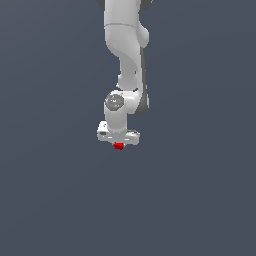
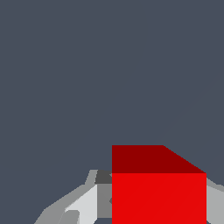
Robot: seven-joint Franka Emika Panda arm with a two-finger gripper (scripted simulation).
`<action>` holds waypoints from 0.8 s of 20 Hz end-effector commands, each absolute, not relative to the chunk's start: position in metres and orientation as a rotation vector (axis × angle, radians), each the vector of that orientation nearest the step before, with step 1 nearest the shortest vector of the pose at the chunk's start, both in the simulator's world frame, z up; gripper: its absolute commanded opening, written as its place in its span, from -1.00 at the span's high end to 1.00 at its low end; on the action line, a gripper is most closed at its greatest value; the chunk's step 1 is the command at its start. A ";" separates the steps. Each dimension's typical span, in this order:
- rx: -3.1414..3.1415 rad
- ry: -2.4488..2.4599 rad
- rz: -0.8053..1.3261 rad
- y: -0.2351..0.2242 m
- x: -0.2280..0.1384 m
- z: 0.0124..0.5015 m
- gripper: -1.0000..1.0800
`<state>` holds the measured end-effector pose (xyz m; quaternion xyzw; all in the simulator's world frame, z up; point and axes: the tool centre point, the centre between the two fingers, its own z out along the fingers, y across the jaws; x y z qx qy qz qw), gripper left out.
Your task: Pick up the red cube and move it to a goal position.
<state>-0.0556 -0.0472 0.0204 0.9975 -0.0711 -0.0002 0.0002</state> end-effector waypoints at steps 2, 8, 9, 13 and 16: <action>3.133 -0.223 0.000 -0.047 -0.055 0.023 1.00; 3.133 -0.223 0.000 -0.045 -0.048 0.043 1.00; 3.133 -0.223 0.000 -0.045 -0.047 0.049 1.00; 3.133 -0.223 0.000 -0.043 -0.039 0.075 1.00; 3.133 -0.223 0.000 -0.041 -0.031 0.100 1.00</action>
